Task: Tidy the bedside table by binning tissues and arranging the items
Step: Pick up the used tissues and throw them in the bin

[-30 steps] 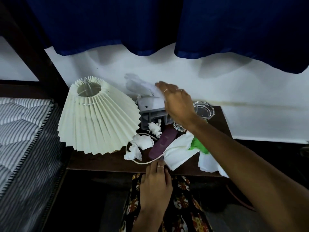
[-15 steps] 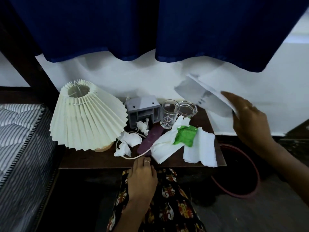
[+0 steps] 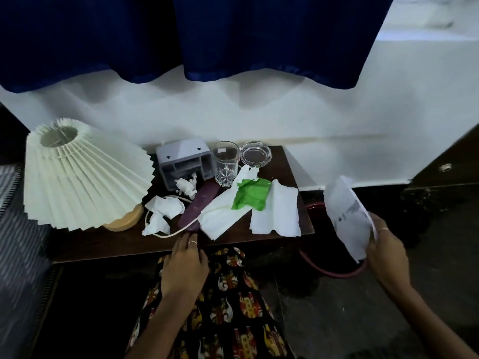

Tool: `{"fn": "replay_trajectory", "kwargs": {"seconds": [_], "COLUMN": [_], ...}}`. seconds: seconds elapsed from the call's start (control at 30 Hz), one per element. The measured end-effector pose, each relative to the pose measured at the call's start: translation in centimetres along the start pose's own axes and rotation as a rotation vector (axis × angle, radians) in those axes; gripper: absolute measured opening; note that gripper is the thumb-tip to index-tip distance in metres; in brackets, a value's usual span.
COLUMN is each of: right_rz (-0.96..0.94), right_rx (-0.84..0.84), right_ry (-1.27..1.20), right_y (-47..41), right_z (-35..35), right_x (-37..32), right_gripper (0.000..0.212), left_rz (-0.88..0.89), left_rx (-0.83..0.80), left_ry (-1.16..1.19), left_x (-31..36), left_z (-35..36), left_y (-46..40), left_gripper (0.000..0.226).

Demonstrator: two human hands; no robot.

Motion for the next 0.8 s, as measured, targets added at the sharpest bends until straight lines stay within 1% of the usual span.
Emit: {"fn": "replay_trajectory", "kwargs": {"seconds": [0.2, 0.27, 0.4, 0.53, 0.6, 0.7, 0.8], "right_rz": [0.2, 0.263, 0.242, 0.132, 0.019, -0.294, -0.622], "right_rx": [-0.154, -0.19, -0.228, -0.181, -0.13, -0.071, -0.057], "right_ry": [0.007, 0.002, 0.041, 0.174, 0.158, 0.064, -0.055], "right_y": [-1.8, -2.0, -3.0, -5.9, -7.2, -7.9, -5.7], "right_z": [6.0, 7.3, 7.9, 7.0, 6.1, 5.7, 6.2], "right_x": [4.1, 5.0, 4.1, -0.4, -5.3, -15.7, -26.4], "right_gripper": [0.051, 0.054, 0.064, 0.068, 0.066, 0.063, 0.059], "left_rz": [-0.003, -0.017, -0.051, -0.092, -0.105, -0.113, -0.121], "left_rx": [0.025, 0.022, 0.018, 0.024, 0.027, 0.024, 0.023], "left_ry": [0.001, 0.01, 0.055, 0.087, 0.105, 0.132, 0.155], "left_x": [0.4, 0.3, -0.1, -0.9, -1.0, -1.3, -1.6], "left_z": [-0.2, -0.1, -0.2, -0.4, -0.4, -0.5, -0.5], "left_y": [-0.1, -0.2, -0.3, -0.5, -0.5, -0.7, -0.8], "left_gripper": [0.045, 0.044, 0.041, 0.041, 0.043, 0.043, 0.045]}}
Point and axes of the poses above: each hand's wrist, its own y-axis away from the middle knuckle, its own z-axis out of the palm, x = y × z, the point moved 9 cm from there along -y, towards the middle knuckle, and after that the axes turned 1 degree about z, right-handed, at the moved point
